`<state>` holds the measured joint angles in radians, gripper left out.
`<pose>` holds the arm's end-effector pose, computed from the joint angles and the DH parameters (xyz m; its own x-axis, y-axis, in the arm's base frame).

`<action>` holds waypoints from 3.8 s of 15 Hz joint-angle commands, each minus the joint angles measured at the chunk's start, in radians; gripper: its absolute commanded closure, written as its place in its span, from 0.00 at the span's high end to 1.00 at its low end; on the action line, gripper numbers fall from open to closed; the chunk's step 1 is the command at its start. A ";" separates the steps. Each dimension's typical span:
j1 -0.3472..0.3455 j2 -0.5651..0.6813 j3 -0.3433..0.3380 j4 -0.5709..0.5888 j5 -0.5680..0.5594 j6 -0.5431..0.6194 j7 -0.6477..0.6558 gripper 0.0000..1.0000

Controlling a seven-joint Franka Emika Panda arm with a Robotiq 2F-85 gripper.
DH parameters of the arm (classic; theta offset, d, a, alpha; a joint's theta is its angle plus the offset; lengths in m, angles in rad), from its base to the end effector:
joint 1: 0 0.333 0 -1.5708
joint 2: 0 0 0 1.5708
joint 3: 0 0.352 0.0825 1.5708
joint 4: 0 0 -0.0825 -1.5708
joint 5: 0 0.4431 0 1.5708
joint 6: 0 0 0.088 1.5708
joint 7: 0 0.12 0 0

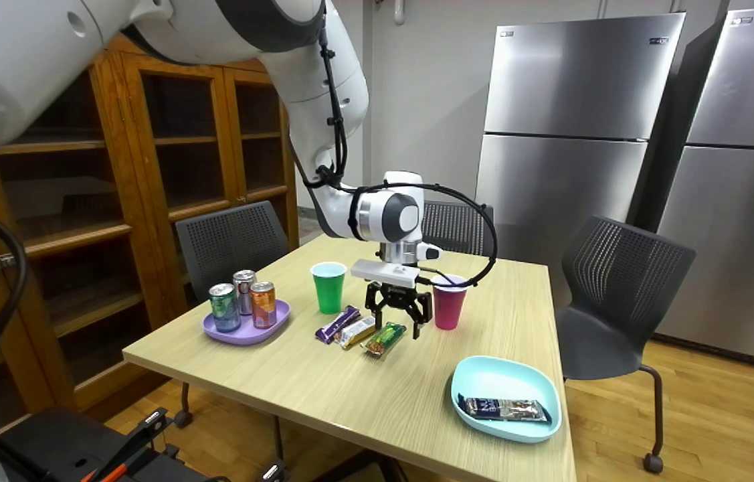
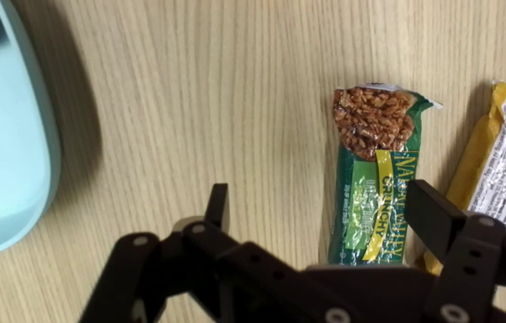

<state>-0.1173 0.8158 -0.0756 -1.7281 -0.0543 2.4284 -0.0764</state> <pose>0.6918 -0.1337 0.0664 0.9908 -0.0571 -0.1227 -0.0479 -0.9959 0.0763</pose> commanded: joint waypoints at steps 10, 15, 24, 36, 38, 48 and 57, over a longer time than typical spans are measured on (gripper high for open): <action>0.068 0.045 -0.015 0.023 0.005 -0.001 0.117 1.00; 0.068 0.064 -0.020 0.052 0.015 -0.011 0.179 1.00; 0.067 0.115 -0.029 0.127 0.015 -0.027 0.221 1.00; 0.070 0.133 -0.034 0.166 0.013 -0.030 0.232 0.12; 0.074 0.117 -0.038 0.149 0.010 -0.022 0.237 0.12; 0.108 -0.014 -0.115 0.039 -0.012 0.019 0.299 0.12; 0.096 -0.112 -0.200 -0.078 -0.010 0.046 0.411 0.12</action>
<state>-0.0251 0.7622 -0.2492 -1.7287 -0.0523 2.4502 0.2724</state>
